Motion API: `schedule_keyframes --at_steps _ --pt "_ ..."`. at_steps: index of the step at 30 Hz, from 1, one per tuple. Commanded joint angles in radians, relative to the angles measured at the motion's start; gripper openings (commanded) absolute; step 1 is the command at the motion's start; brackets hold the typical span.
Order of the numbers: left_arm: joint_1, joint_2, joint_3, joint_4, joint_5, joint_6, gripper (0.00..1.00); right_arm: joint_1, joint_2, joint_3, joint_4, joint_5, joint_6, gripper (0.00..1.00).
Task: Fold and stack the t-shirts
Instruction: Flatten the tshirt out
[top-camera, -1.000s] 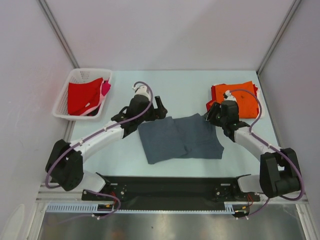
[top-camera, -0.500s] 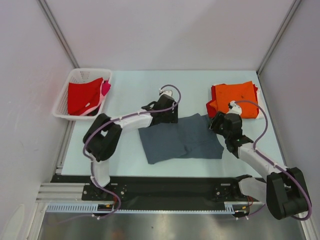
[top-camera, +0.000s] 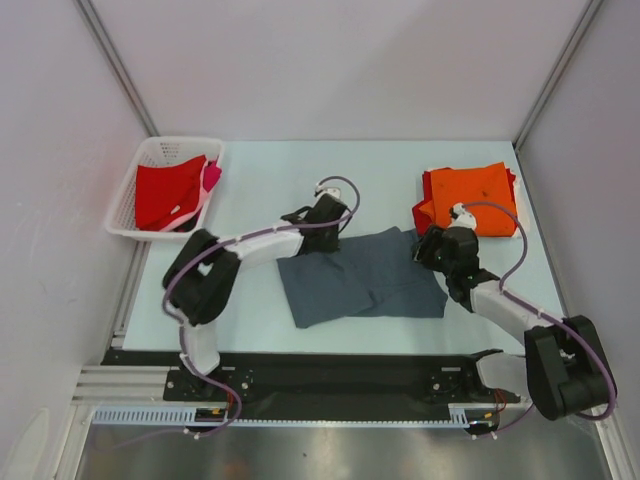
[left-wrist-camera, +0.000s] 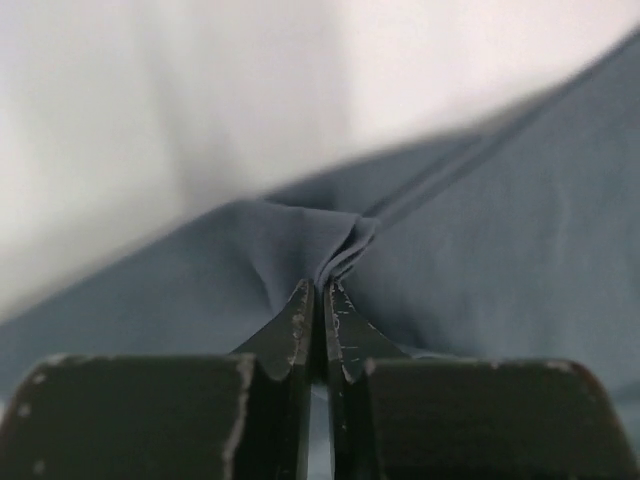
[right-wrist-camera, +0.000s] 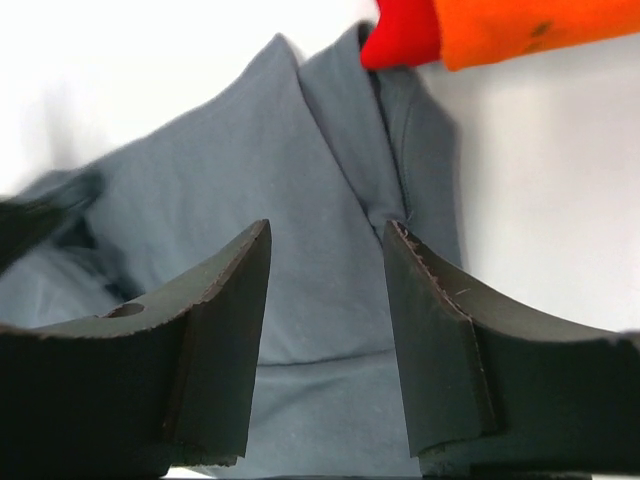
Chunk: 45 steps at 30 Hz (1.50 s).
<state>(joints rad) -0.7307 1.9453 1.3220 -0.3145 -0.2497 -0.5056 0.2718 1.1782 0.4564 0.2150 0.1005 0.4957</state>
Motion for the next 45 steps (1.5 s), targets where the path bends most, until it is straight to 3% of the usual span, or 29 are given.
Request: schedule_keyframes --at_steps 1,8,15,21,24,26,30,33,45 --pt "0.037 -0.257 -0.107 0.030 0.033 -0.013 0.08 0.012 0.086 0.106 -0.003 -0.048 -0.009 0.54" --pt "0.143 -0.618 -0.377 0.064 0.148 -0.051 0.02 0.038 0.310 0.333 -0.108 -0.050 -0.013 0.53" --pt "0.486 -0.951 -0.746 0.163 0.236 -0.158 0.01 0.044 0.575 0.565 -0.210 0.002 -0.020 0.49" --pt "0.533 -1.106 -0.849 0.140 0.152 -0.194 0.00 0.046 0.690 0.679 -0.288 -0.005 -0.039 0.49" --pt "0.537 -1.152 -0.854 0.115 0.118 -0.194 0.00 0.046 0.690 0.670 -0.286 -0.001 -0.039 0.47" --pt "0.539 -1.163 -0.850 0.106 0.107 -0.189 0.00 0.046 0.686 0.662 -0.279 -0.010 -0.042 0.37" --pt "0.541 -1.158 -0.842 0.100 0.098 -0.185 0.00 0.046 0.672 0.659 -0.269 -0.051 -0.045 0.00" --pt "0.541 -1.143 -0.836 0.110 0.098 -0.185 0.00 0.046 0.643 0.660 -0.281 -0.070 -0.045 0.00" --pt "0.541 -1.142 -0.804 0.163 0.127 -0.183 0.01 0.046 0.243 0.437 -0.275 -0.137 -0.017 0.00"
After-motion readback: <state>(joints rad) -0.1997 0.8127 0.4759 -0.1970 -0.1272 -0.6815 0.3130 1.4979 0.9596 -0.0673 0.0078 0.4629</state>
